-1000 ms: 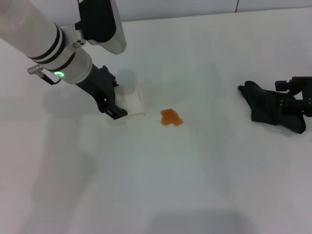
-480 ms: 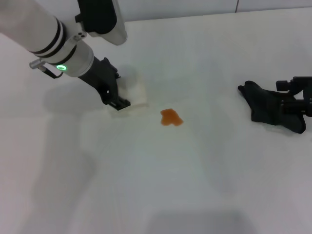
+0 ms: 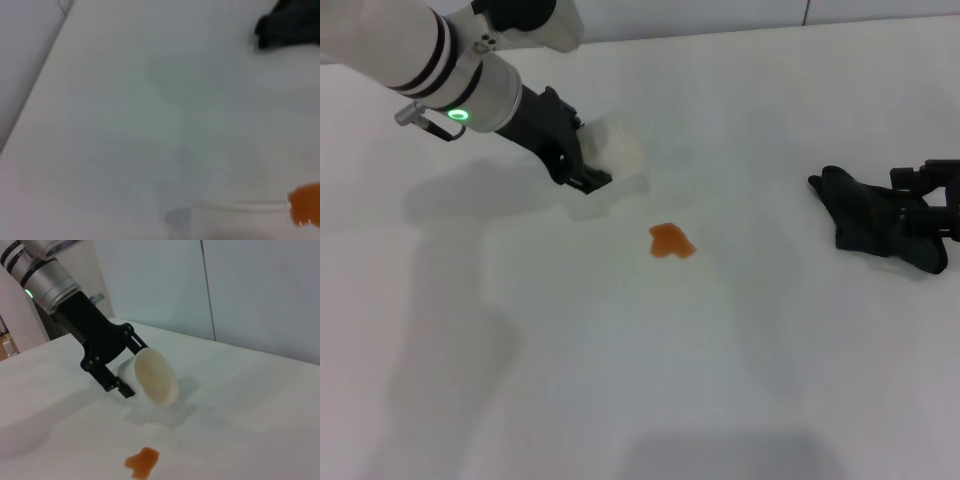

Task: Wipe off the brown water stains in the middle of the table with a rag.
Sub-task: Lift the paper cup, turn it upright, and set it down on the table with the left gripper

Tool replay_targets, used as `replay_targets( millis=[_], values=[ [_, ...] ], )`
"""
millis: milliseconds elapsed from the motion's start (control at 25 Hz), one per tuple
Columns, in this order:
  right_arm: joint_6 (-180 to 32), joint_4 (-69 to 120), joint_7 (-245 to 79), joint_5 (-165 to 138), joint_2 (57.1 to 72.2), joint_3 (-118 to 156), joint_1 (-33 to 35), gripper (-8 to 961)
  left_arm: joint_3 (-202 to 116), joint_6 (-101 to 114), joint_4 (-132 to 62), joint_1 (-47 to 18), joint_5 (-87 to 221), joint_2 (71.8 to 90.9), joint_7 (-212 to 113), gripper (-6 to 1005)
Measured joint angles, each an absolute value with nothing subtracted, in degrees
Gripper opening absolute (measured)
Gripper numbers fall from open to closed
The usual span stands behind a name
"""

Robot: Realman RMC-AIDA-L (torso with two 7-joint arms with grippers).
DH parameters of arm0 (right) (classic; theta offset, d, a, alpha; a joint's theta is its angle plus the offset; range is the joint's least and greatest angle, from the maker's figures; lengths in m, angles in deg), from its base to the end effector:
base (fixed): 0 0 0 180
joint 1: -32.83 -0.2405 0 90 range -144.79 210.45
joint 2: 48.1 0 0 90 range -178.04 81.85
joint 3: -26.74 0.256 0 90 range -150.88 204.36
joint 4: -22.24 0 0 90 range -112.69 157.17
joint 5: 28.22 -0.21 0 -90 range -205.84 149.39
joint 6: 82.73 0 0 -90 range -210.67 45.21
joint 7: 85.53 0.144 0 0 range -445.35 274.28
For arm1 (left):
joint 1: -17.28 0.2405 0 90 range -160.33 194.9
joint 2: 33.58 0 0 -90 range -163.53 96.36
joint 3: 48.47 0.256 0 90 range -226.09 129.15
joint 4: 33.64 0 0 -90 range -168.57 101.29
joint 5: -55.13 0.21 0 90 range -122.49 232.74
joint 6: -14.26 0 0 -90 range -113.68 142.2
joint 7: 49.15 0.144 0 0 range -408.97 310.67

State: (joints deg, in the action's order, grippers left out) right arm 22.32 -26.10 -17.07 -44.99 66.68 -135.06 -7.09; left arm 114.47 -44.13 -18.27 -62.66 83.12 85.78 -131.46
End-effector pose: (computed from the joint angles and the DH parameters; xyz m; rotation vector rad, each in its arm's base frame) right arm 0.3274 0.3072 0.0897 -2.5323 0.7244 0.4656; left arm -0.1273 0.4510 -0.0727 -2.8671 -0.0484 0.3733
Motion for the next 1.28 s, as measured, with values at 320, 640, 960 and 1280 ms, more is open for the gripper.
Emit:
replay_targets(
  millis=[320,640,960,1280],
  values=[
    [22.1,-26.1,-17.2,-45.1,66.68,-135.1,-6.8,652,114.5,-47.8,-15.2,-59.8,70.2,85.68,-127.1,637],
    [22.3,-26.1,-17.1,-47.4,66.68,-135.1,-6.7,652,114.5,-61.6,-6.6,-54.4,53.9,85.49,-122.6,638],
    [22.2,-26.1,-17.2,-47.5,66.76,-135.1,-6.8,652,114.6,-67.4,-5.8,-47.9,45.5,85.50,-122.9,638],
    [22.0,-25.4,-17.5,-47.5,66.75,-135.1,-6.9,652,114.6,-70.1,-6.2,-40.4,39.8,85.51,-121.4,639]
  ],
)
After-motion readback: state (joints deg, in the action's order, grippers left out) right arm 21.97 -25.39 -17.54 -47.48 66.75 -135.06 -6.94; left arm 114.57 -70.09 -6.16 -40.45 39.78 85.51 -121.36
